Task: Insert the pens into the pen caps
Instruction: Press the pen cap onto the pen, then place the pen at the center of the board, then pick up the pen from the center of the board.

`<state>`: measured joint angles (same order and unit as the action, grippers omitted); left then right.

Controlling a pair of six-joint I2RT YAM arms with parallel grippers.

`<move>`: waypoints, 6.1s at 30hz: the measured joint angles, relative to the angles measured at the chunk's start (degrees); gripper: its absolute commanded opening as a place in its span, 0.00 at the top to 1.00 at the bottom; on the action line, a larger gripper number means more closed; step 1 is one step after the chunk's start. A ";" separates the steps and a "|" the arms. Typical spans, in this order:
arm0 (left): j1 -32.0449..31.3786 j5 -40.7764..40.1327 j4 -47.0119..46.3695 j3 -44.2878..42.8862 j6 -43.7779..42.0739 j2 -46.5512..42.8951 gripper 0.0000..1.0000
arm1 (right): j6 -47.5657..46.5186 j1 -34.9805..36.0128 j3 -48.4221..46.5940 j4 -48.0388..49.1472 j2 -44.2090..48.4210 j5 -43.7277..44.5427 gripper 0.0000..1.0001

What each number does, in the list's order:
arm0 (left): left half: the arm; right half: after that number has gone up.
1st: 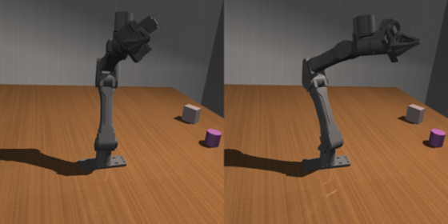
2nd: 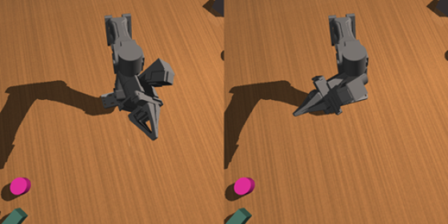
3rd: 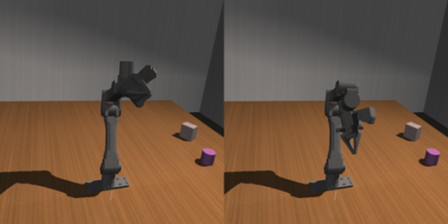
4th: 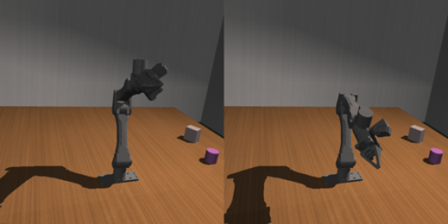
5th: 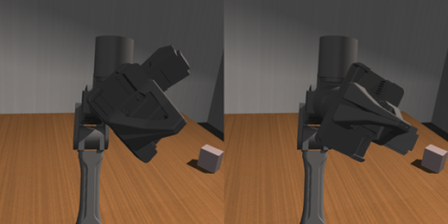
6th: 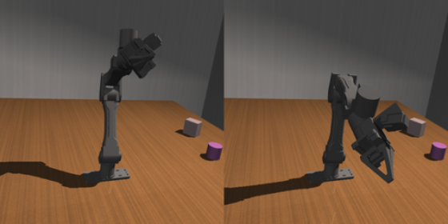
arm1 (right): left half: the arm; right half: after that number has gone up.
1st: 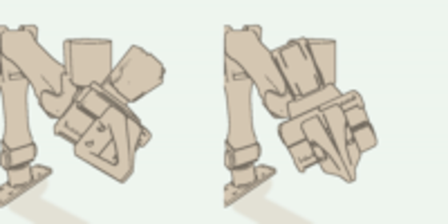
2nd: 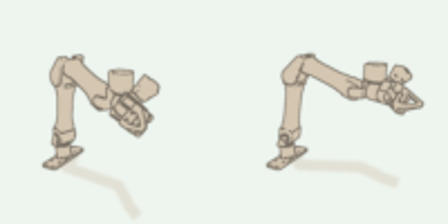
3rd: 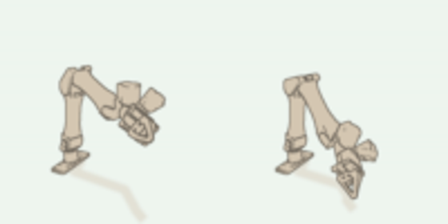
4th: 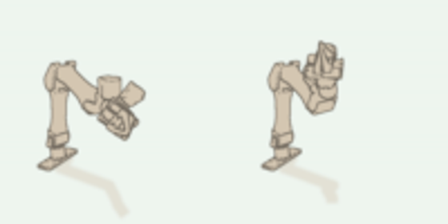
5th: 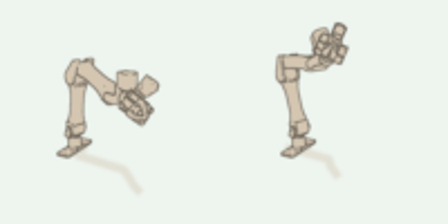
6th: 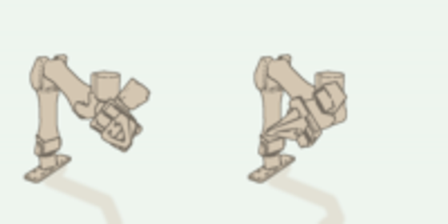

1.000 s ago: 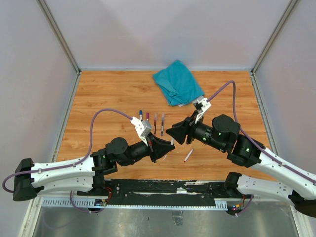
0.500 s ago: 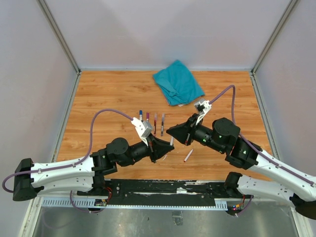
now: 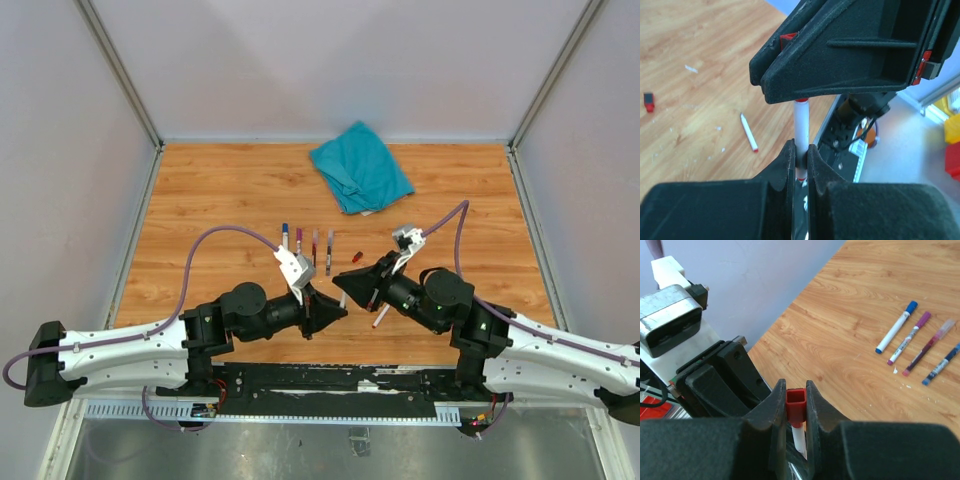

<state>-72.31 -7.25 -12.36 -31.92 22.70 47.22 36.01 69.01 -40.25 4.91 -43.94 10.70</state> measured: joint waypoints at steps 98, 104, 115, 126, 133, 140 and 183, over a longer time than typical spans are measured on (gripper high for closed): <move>21.46 -12.00 31.89 -41.81 13.14 65.02 0.84 | -1.49 -37.31 2.56 -44.06 9.64 -5.14 0.00; 21.57 -11.74 31.98 -42.05 13.20 65.35 0.77 | -1.49 -37.31 2.75 -44.22 9.66 -5.14 0.00; 21.57 -11.32 31.87 -42.05 13.35 65.35 0.76 | -1.46 -37.31 3.21 -44.26 9.99 -5.14 0.00; 21.62 -10.43 31.41 -42.05 13.70 65.35 0.85 | -1.44 -37.29 3.23 -44.33 10.78 -5.14 0.00; 21.68 -9.44 28.76 -40.13 15.96 64.57 0.85 | -1.44 -37.31 3.26 -44.68 10.78 -5.14 0.00; 21.73 -9.53 26.36 -35.43 20.04 61.55 0.82 | -1.40 -37.31 3.26 -44.78 10.67 -5.14 0.00; 10.19 -6.93 22.75 -34.93 1.01 55.36 0.61 | 1.38 -37.31 3.10 -51.28 13.53 1.68 0.01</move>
<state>-62.13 -14.17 10.39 -66.85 23.70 102.59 37.39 31.70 -37.15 -46.37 -30.41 12.38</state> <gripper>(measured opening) 0.373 0.998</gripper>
